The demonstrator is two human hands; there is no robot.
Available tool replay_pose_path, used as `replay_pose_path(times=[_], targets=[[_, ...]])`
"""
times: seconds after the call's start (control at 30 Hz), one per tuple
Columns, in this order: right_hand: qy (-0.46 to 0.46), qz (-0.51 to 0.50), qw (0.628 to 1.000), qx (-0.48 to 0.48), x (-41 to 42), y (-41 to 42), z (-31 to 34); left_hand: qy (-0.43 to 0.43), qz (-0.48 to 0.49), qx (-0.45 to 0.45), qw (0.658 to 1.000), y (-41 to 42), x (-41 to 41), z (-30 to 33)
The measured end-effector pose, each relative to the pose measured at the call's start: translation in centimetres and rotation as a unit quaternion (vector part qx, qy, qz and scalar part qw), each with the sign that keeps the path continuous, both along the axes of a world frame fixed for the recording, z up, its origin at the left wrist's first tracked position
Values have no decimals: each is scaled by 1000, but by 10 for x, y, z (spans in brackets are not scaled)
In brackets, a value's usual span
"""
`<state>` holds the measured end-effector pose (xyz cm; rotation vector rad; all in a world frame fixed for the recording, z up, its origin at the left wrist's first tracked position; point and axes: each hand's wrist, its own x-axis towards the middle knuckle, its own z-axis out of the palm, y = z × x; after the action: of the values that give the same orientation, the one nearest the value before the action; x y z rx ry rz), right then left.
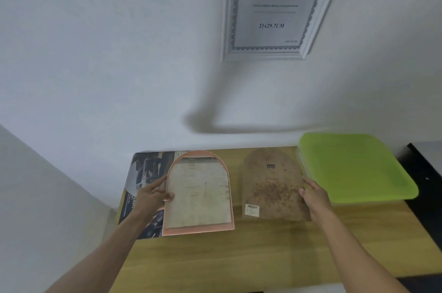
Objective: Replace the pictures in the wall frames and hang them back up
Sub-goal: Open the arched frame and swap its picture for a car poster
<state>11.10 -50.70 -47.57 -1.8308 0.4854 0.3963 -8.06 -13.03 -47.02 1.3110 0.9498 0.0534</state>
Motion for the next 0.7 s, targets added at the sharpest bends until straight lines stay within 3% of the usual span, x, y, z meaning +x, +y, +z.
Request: replay_pose_path(times=[0.17,0.33,0.4,0.5,0.6,0.7], targets=[[-3,34,997,-69,11,3,-20,7,41,-7,999,-17,4,-7],[-31,97,973,-207,25,2,-39,28,50,8,998,-38,20,-11],[-41,157,945,-285,27,4,-49,32,49,12,998,-46,27,-14],[-63,305,860,-404,23,8,-67,33,52,9,998,-58,37,-17],[-117,434,788,-421,21,15,-81,38,58,4,998,-68,44,-23],[-105,467,762,-436,26,12,-89,52,58,6,997,-72,46,-29]])
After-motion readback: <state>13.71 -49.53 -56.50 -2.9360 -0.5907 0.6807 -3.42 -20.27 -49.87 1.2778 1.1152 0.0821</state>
